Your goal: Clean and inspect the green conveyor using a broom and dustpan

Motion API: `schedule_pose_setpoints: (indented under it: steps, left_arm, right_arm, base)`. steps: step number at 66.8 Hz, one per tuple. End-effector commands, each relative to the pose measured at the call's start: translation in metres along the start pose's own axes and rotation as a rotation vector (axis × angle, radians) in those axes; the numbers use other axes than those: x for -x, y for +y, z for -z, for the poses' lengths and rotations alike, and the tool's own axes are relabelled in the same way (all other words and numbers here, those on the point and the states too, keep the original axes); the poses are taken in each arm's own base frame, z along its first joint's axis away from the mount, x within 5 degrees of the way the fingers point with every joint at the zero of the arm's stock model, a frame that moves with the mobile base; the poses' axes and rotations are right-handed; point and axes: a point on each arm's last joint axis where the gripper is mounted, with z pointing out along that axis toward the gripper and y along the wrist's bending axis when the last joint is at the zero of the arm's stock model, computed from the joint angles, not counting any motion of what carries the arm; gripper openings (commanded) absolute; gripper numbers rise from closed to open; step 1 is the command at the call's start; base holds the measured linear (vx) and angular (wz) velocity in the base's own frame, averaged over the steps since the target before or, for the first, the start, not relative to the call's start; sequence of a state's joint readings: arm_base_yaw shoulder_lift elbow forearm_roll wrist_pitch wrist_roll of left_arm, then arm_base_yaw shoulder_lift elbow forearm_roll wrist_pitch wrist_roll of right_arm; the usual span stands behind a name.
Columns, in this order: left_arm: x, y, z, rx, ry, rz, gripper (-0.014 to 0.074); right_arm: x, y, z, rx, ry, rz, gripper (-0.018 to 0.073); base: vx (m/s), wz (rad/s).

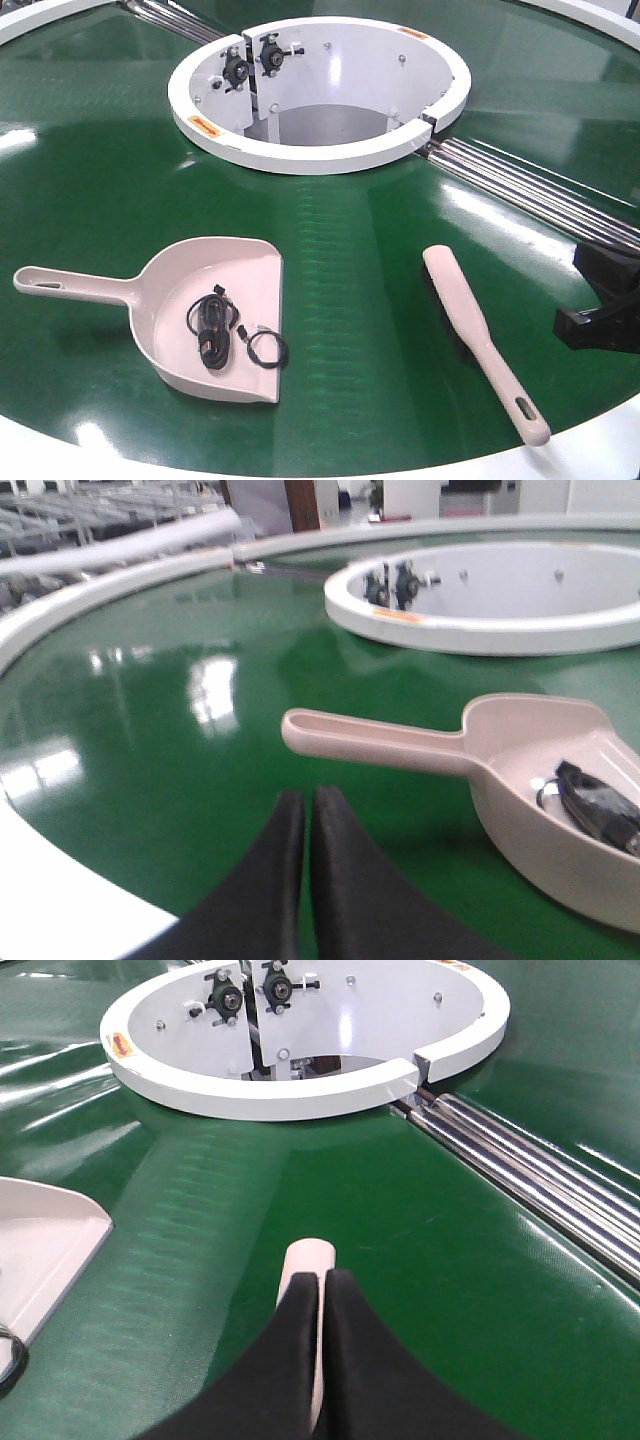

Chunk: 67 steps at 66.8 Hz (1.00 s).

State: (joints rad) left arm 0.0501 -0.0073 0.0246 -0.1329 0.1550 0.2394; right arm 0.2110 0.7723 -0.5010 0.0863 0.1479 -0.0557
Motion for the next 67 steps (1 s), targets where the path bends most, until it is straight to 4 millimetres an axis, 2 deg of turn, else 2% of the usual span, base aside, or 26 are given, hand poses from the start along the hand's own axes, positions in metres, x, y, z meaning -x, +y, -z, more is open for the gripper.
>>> schedule_pose_setpoints:
  steps: [1, 54, 67]
  left_arm:
    - [0.0025, 0.0017, -0.0003, 0.026, -0.086, 0.001, -0.0006]
    - [0.0025, 0.0017, -0.0003, 0.025, -0.084, 0.002, -0.0006]
    - [0.0025, 0.0017, -0.0002, 0.025, -0.084, 0.003, -0.0006]
  right_arm:
    - [0.0159, -0.0008, 0.0036, -0.008, -0.104, 0.005, -0.0003]
    - [0.0154, -0.0008, 0.0035, -0.008, -0.099, 0.007, -0.0003]
    - [0.0188, -0.0042, 0.0116, -0.036, -0.135, 0.097, -0.0003]
  base:
    - [0.0, 0.0]
    - [0.0, 0.0]
    - [0.0, 0.0]
